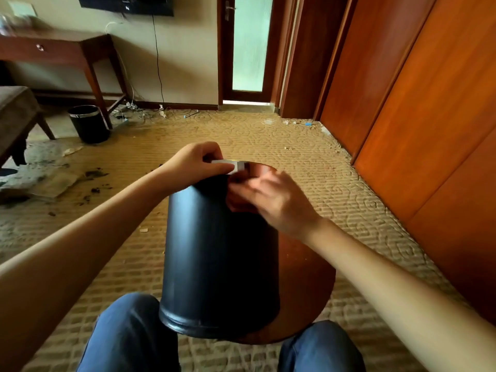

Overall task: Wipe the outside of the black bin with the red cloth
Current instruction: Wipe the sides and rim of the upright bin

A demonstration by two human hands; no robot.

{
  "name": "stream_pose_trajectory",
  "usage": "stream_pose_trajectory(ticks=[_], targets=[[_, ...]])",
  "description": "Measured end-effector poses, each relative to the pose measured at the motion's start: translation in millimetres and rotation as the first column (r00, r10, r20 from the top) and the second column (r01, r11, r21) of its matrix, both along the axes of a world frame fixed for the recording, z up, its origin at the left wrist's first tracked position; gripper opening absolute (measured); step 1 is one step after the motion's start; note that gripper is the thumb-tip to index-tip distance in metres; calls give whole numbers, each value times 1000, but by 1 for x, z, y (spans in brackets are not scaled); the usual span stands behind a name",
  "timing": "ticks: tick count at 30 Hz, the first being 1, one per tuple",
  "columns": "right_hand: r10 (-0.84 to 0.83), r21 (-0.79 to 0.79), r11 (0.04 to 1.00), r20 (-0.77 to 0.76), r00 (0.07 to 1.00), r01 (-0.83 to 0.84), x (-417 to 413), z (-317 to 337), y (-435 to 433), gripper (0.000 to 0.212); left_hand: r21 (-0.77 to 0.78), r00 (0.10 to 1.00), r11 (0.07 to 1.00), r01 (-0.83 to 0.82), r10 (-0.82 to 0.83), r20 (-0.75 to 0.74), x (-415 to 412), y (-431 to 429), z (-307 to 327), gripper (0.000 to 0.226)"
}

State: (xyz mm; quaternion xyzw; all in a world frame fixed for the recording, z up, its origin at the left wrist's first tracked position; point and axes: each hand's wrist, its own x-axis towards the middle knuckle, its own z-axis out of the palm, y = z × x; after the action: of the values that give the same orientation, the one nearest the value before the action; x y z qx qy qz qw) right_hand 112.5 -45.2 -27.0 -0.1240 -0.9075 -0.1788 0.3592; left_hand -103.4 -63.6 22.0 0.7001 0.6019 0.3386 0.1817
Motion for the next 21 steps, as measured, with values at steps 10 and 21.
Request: stream_pose_trajectory(ticks=[10,21], targets=[[266,-51,963,284,921,-263,62,-108,-102,33,-129,993,992,13,-27,-111,5,6,9,32],[-156,-53,986,6,988,156,52,16,-3,37,-79,995,997,-26,19,-94,69,11,11,39]])
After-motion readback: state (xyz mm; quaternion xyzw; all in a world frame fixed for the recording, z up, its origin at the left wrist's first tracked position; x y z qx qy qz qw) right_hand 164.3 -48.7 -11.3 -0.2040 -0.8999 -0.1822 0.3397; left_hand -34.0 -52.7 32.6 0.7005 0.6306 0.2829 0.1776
